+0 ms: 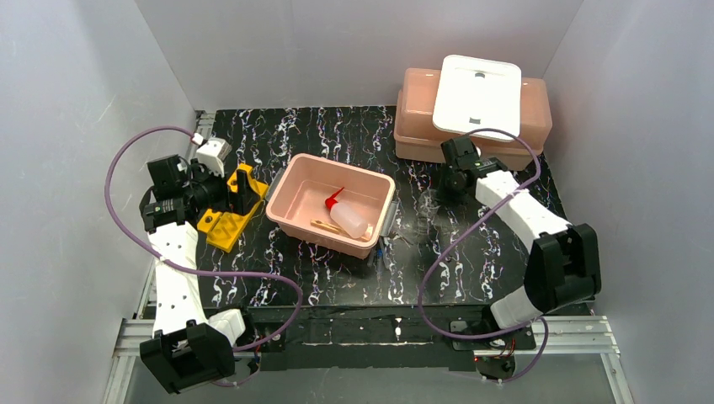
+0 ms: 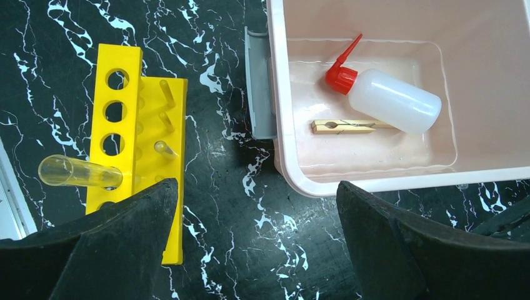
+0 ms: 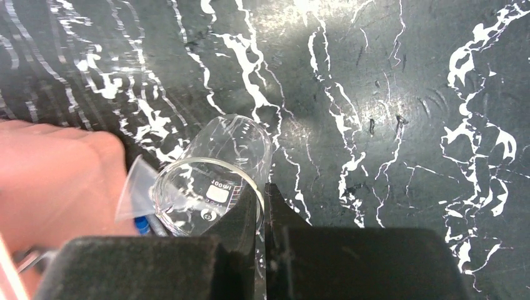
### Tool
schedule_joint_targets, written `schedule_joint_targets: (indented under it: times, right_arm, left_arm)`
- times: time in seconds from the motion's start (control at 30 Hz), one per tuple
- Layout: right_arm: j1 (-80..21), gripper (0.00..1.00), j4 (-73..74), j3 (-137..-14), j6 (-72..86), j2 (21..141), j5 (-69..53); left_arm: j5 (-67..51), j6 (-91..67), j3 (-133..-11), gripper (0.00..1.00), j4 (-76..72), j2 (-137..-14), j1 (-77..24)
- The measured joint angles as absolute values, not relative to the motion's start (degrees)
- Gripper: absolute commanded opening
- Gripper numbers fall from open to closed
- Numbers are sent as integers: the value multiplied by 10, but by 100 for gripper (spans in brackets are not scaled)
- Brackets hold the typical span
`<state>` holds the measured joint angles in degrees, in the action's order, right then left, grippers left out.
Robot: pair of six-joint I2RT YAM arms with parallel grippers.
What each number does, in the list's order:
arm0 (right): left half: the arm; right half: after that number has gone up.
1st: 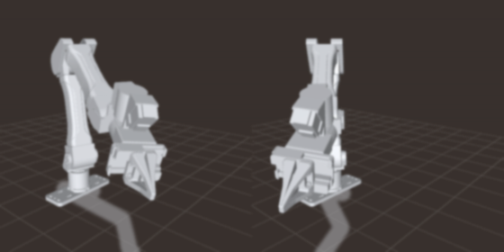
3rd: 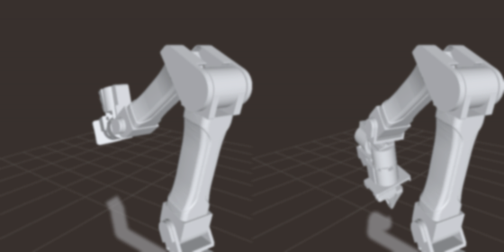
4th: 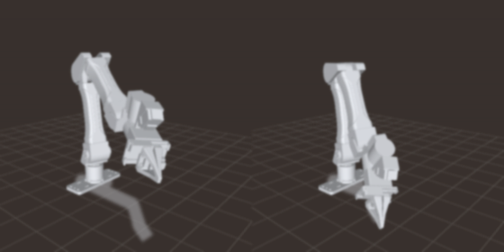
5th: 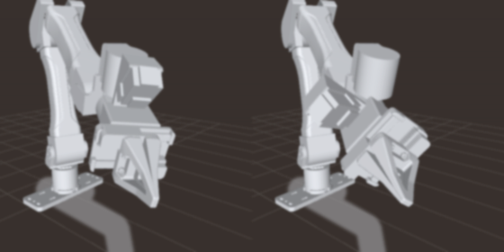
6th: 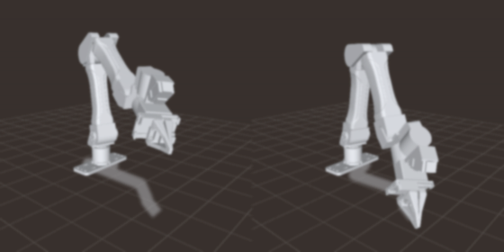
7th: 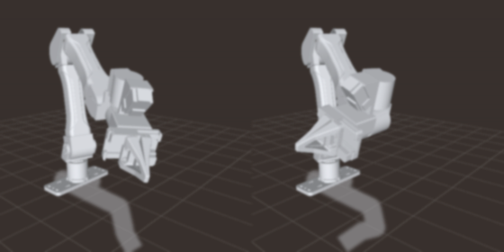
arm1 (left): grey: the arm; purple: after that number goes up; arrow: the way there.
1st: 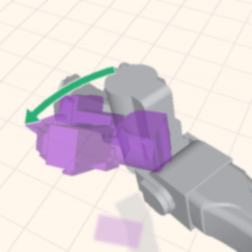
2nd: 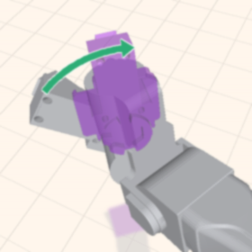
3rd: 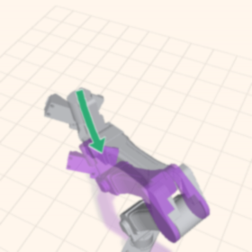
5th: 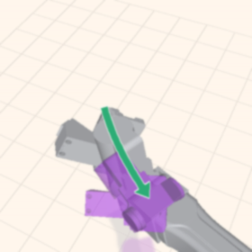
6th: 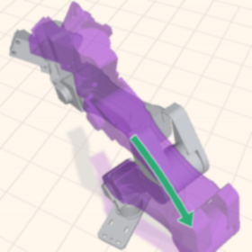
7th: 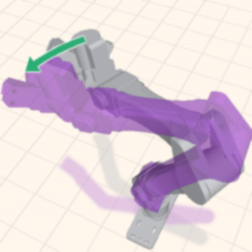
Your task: Organize the chemistry lab equipment
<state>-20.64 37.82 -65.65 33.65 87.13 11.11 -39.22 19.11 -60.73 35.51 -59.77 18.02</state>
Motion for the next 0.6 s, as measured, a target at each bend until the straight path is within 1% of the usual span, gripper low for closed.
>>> schedule_joint_targets:
  times: [0.13,0.27,0.6]
  right_arm:
    - [-211,1,401,-676,336,827,103]
    - [-230,1,431,-720,332,794,104]
    - [-338,1,497,-891,326,793,113]
  left_arm:
    - [-392,195,-607,98,361,-598,180]
    - [-392,199,-603,98,362,-597,180]
    - [-392,200,-596,98,365,-597,180]
